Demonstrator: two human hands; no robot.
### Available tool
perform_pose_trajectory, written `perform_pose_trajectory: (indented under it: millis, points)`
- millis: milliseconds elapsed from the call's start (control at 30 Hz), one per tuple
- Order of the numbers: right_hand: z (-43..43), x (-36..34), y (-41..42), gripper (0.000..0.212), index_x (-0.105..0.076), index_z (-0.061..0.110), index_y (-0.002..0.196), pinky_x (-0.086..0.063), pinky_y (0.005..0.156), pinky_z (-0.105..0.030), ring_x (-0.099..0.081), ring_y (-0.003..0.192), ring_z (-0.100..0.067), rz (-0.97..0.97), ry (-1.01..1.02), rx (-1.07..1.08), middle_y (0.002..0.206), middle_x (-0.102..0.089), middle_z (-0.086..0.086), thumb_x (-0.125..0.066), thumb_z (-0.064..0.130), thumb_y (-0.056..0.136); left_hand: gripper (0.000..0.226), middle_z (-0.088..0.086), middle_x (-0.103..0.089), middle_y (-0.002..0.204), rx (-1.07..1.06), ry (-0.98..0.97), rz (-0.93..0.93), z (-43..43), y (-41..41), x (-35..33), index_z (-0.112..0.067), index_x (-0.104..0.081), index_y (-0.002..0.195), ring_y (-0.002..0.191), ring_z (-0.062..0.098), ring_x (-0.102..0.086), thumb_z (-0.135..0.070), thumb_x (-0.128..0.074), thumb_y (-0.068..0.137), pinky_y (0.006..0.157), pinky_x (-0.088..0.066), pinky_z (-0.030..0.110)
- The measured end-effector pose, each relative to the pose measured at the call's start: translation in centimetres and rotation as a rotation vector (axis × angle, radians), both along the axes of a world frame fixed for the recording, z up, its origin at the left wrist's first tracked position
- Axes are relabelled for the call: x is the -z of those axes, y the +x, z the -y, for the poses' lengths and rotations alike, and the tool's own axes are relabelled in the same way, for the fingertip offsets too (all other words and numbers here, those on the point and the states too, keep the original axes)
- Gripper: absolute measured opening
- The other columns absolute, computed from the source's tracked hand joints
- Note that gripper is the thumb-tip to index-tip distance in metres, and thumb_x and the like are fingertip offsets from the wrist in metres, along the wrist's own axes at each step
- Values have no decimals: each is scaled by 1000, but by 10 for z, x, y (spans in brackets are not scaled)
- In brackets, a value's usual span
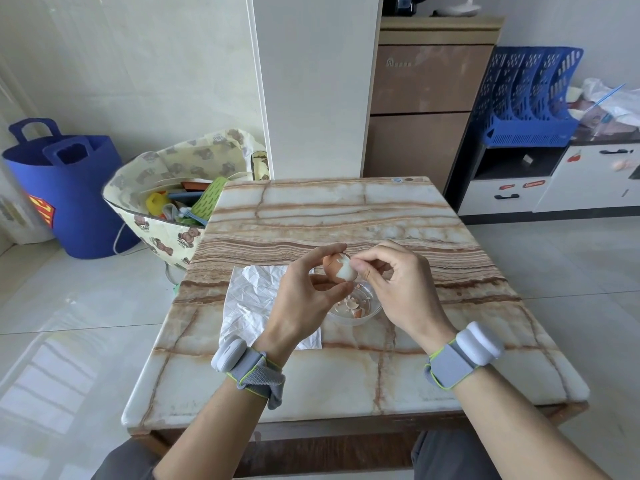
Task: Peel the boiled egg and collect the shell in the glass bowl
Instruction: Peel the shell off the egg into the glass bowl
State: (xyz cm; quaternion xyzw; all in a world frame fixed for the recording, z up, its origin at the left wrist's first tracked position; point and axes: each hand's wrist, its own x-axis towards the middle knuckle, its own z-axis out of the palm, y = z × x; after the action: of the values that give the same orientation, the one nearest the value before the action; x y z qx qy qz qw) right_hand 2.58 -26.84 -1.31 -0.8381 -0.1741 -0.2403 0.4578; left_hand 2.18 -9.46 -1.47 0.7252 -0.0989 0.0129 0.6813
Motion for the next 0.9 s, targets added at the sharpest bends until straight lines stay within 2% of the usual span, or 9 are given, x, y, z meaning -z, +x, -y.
perform_pose_trajectory:
  millis: [200,467,633,767,900]
  points:
    - [-1,4,1,8,-74,15,85,-51,68,-25,-64,72,-10,66,-50,65,82,-69,8,-77,12,92,54,2,-71,106,-3,23,6,2,-2,0,-19,-68,129,80,19,-78,2,-83,81,78,-62,27]
    - [-2,4,3,9,-70,15,84,-54,66,-33,-63,68,-11,55,-53,89,78,-68,9,-76,12,91,53,9,-70,110,-4,44,15,1,-2,2,-20,-68,127,78,19,-77,1,-83,81,80,-63,29]
    - [-2,5,2,10,-70,15,85,-53,66,-32,-63,68,-13,28,-38,97,78,-70,8,-76,14,92,52,9,-71,109,-9,38,12,1,-3,3,-20,-68,125,80,20,-77,1,-83,80,82,-63,31]
    - [0,5,1,9,-71,14,86,-52,66,-28,-63,69,-12,15,-33,106,78,-69,9,-75,14,94,51,7,-71,106,-4,26,-1,1,-3,3,-18,-67,123,79,17,-77,4,-83,80,78,-61,26]
    - [0,4,2,9,-71,14,87,-53,67,-30,-62,69,-11,-7,-23,109,78,-69,8,-74,14,95,50,6,-70,105,-4,27,-4,1,-3,2,-17,-67,122,76,12,-75,6,-82,80,76,-59,22]
